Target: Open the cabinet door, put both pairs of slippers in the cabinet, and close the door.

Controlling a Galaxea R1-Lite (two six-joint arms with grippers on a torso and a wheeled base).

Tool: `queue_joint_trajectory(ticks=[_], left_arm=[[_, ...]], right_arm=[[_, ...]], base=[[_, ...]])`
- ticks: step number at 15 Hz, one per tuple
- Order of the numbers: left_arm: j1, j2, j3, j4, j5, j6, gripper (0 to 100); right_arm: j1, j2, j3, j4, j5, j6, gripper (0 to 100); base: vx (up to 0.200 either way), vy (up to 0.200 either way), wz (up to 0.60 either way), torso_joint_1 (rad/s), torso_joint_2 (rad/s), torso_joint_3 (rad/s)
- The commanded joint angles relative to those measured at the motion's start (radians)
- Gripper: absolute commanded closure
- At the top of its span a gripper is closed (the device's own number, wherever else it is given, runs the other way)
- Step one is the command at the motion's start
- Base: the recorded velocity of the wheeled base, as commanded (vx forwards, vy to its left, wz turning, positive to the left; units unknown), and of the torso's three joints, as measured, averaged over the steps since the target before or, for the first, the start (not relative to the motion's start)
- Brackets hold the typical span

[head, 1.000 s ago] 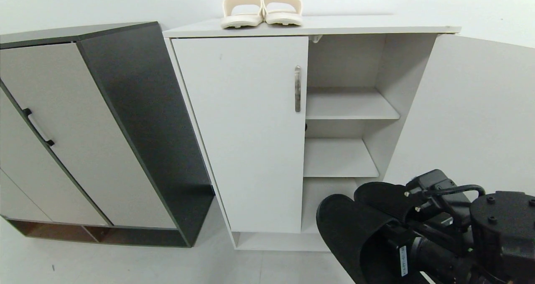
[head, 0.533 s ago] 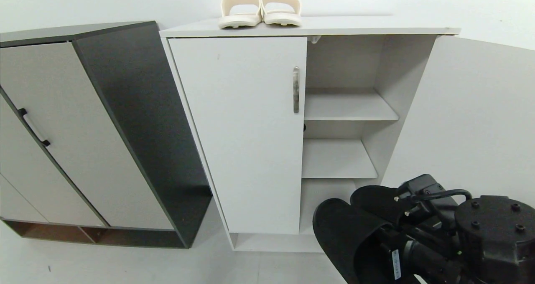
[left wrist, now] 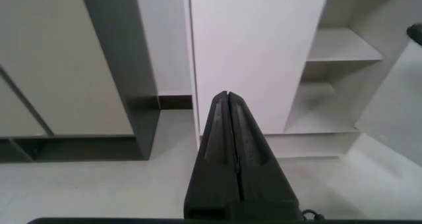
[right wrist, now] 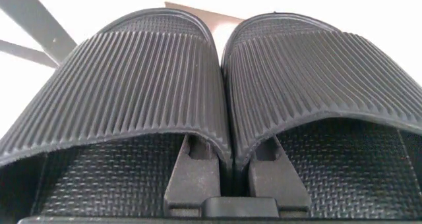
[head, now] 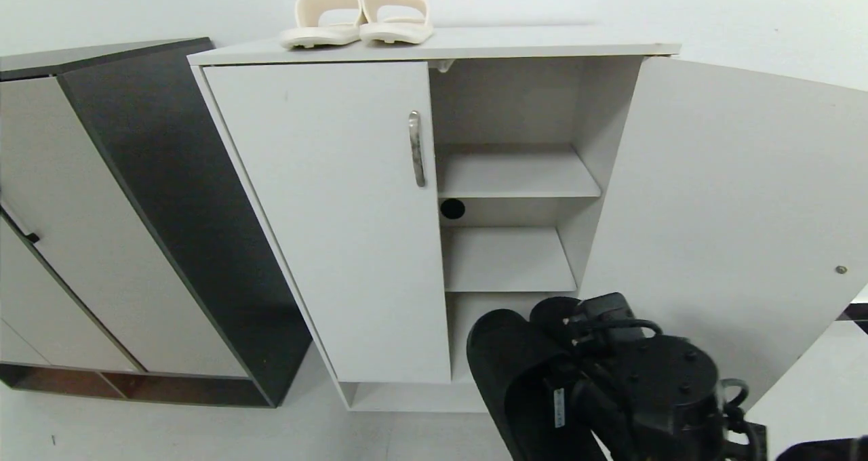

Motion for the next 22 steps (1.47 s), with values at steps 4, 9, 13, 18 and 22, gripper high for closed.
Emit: queue_joint_trajectory(ticks=[4,9,13,18,22], left_arm=[[0.000,0.002,0.000,-0.001,0.003,-0.001,100],[0.000,0.002,0.000,-0.001,0.001,-0.001,100],[0.000,0.002,0.000,-0.001,0.003,0.000,100],[0.000,0.002,0.000,-0.001,0.004,0.013,100],[0.000,0.002,0.000,-0.001,0.004,0.013,100]], right_arm=[[-0.007,0.283,-0.202,-0.027,-0.052,0.044,100],[-0.057,0.353,-0.275,-0.021,-0.098,0.044,100],[-0.057,0.390,-0.317,-0.013,-0.097,0.041,100],[-0.094,0.404,-0.331,-0.010,-0.094,0.037,100],[-0.119,0.405,-0.363,0.016,-0.100,0.035,100]], base=[[0.000,0.000,0.00,0.000,0.00,0.000],[0.000,0.000,0.00,0.000,0.00,0.000],[0.000,0.000,0.00,0.000,0.00,0.000],[0.000,0.000,0.00,0.000,0.00,-0.050],[0.000,0.000,0.00,0.002,0.00,-0.187]])
